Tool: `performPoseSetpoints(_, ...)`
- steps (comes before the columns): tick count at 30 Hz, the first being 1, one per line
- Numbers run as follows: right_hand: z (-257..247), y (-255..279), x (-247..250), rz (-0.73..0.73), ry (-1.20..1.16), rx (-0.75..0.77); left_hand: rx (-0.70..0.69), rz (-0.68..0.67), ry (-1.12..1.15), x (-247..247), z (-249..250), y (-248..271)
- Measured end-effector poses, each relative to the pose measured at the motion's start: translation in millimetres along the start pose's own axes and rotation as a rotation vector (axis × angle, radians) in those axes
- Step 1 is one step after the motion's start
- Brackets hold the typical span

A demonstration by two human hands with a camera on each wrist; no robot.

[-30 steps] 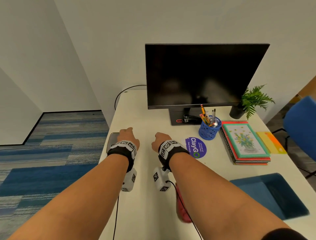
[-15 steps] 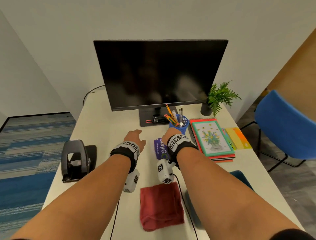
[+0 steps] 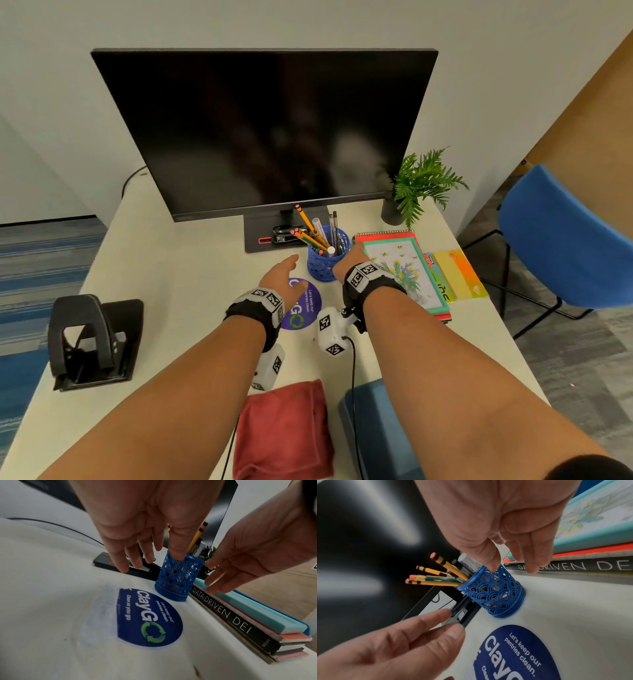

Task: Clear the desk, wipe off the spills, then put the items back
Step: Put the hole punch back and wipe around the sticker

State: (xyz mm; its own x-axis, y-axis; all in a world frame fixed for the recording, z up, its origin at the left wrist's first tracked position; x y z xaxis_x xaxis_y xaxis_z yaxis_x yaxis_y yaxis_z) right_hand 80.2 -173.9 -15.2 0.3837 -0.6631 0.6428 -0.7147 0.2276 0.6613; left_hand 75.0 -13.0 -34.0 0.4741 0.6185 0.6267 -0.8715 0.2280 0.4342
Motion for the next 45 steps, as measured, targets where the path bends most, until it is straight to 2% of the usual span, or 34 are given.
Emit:
performPoseSetpoints(4,1,-4,10,0.098,-0.071,0.021,-0.007,-0.025,0.035,-10,9,-11)
performPoseSetpoints(10,-3,-7,10,0.027,-0.098,0.082,-0.011,-0.053,0.113,-20,16,-23)
performPoseSetpoints(14,-7,-6,12,0.076,-0.143,0.137,-0.024,-0.038,0.133,-19,17,-23)
performPoseSetpoints(24,-35,19,-1,0.063,-0.151,0.190,-0.051,0.010,0.181,6,6,-6)
performPoseSetpoints(29,-67,38,-30,0.034,-0.130,0.236,-0.007,0.064,0.201,35,-23,14)
performPoseSetpoints(40,-158,64,-122,-0.034,-0.020,0.309,0.149,0.156,0.195,106,-121,58)
performPoseSetpoints(45,-186,69,-153,-0.061,-0.016,0.311,0.188,0.162,0.212,129,-153,68)
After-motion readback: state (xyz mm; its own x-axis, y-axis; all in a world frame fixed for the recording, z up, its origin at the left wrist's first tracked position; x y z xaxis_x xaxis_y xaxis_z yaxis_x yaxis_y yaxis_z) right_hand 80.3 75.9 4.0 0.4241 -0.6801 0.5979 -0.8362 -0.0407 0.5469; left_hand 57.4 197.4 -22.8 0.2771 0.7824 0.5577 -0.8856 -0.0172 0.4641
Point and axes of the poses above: each hand's wrist, its own y-axis away from the middle knuckle, its own x-axis out of the back of the hand, z = x × y, the point moved 7 cm from there along -y, towards the middle knuckle, and after that the axes turned 7 degrees about -z, right-handed, at the moved point
